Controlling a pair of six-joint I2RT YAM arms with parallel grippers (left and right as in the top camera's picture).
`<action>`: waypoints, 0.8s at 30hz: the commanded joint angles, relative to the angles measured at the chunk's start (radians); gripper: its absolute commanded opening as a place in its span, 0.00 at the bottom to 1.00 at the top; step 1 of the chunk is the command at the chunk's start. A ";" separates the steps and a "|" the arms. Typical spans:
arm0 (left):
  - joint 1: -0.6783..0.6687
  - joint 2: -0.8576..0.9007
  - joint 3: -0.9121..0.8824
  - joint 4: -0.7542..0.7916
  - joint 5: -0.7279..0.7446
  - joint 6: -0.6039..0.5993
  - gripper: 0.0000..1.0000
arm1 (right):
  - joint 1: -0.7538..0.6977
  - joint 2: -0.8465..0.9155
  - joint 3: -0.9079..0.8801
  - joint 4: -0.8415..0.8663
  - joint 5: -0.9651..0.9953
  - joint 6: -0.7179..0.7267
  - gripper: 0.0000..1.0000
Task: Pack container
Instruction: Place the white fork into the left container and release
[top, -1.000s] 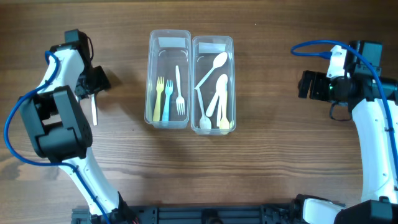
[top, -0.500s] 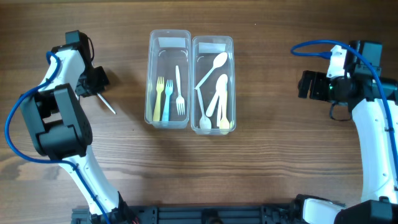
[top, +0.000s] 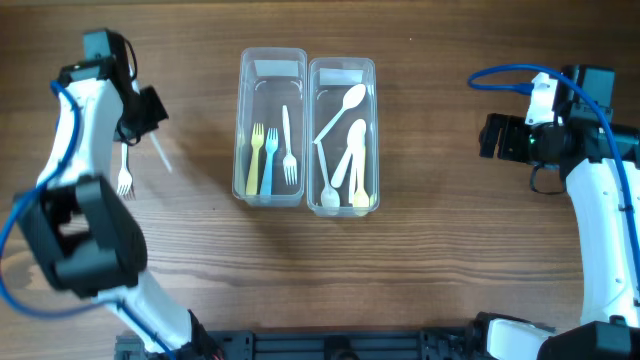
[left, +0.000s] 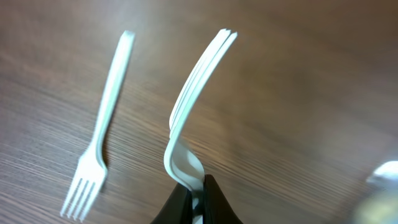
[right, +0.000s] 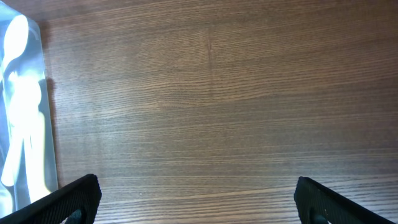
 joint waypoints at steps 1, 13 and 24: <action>-0.104 -0.183 -0.001 -0.013 0.216 -0.015 0.06 | 0.001 0.002 -0.004 0.002 0.013 -0.011 1.00; -0.450 -0.215 -0.003 -0.016 0.181 -0.009 0.22 | 0.001 0.002 -0.004 0.002 0.013 -0.010 1.00; -0.340 -0.299 0.035 -0.033 -0.029 -0.008 0.63 | 0.001 0.002 -0.004 0.002 0.013 -0.011 1.00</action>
